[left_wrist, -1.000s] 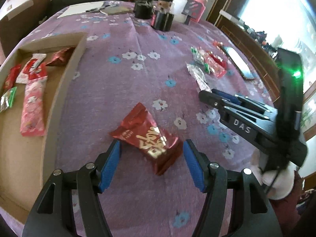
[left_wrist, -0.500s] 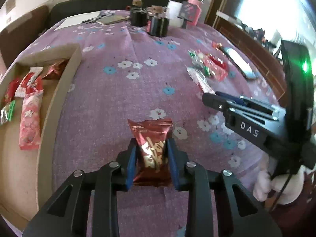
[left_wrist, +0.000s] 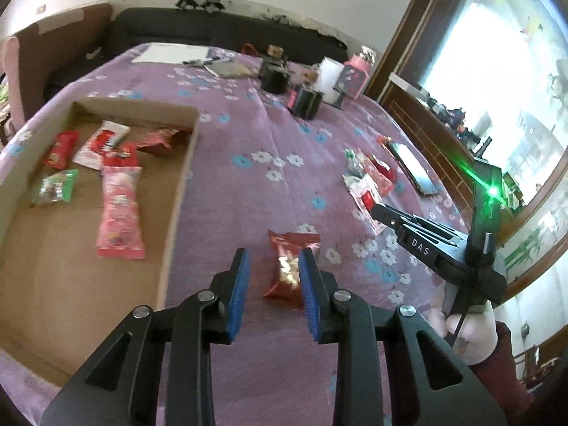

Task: Organize snacks
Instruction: 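Grasp the red gold-print packet with the left tool while the right tool grasps the white-red packet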

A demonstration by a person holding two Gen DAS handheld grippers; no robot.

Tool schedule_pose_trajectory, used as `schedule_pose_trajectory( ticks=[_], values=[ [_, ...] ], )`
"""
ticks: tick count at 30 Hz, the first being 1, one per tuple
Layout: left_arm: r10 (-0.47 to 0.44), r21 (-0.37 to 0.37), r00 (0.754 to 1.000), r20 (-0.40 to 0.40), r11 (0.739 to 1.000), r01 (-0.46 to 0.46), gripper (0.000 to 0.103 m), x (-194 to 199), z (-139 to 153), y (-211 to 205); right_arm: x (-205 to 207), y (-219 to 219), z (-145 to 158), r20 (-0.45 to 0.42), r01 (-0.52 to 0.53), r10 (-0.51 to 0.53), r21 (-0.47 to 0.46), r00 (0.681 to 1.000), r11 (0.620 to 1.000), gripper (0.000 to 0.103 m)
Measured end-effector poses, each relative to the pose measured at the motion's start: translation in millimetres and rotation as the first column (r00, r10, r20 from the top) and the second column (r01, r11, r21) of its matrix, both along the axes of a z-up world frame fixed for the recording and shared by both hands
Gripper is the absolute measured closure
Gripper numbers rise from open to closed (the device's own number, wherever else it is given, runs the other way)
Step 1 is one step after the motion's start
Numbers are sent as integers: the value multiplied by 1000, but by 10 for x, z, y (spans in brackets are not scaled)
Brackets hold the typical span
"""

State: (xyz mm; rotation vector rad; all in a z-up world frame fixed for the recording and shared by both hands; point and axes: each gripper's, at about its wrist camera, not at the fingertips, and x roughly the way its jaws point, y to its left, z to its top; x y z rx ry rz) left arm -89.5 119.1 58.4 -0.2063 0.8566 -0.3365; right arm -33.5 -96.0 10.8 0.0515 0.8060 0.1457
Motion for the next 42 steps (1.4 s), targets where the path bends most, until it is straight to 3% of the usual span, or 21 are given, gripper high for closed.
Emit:
schedule_pose_trajectory(
  ticks=[7,11,15,19,21,23,25,28,29,30,31,32,35,42],
  values=[
    [-37,-8,997,-61,999,36,74,26,-124,-50,35,26,-20,-16,-24,24,10,1000,1000,85],
    [-63,60,996,-62,996,67,59,53,-182,-228,18,36,5,0,-19,19,4,1000,1000,53],
    [-83,116,994,-75,989,91,59,166,-244,-387,64,94,-9,-12,-35,35,-6,999,999,51],
    [-87,177,993,-80,979,100,46,297,-339,-529,129,160,-35,-39,-60,60,-11,997,998,51],
    [-96,205,991,-90,972,113,46,363,-403,-616,175,212,-73,-68,-74,72,-21,995,997,51],
    [-104,239,992,-75,964,119,32,391,-435,-691,202,254,-86,-78,-88,86,-22,993,996,51],
    [-134,276,987,-84,949,152,25,405,-458,-800,223,293,-93,-86,-98,96,-24,992,995,51],
    [-136,306,987,-84,939,155,26,401,-468,-836,257,387,-146,-114,-116,110,-48,987,992,52],
    [-128,310,989,-79,939,146,42,400,-462,-822,246,410,-143,-110,-118,111,-63,988,991,65],
    [-112,328,992,-65,936,127,53,392,-450,-801,235,423,-140,-110,-125,118,-61,987,990,71],
    [-111,331,992,-62,935,125,63,391,-441,-781,226,417,-140,-109,-125,119,-49,987,991,71],
    [-113,316,991,-66,940,128,66,390,-437,-752,215,405,-139,-107,-121,116,-38,987,992,71],
    [-106,271,992,-75,955,123,67,371,-419,-638,153,338,-97,-91,-93,91,-12,992,996,72],
    [-90,86,993,-76,992,96,67,237,-227,-277,-56,274,131,-42,-84,85,15,995,996,72]
  ],
)
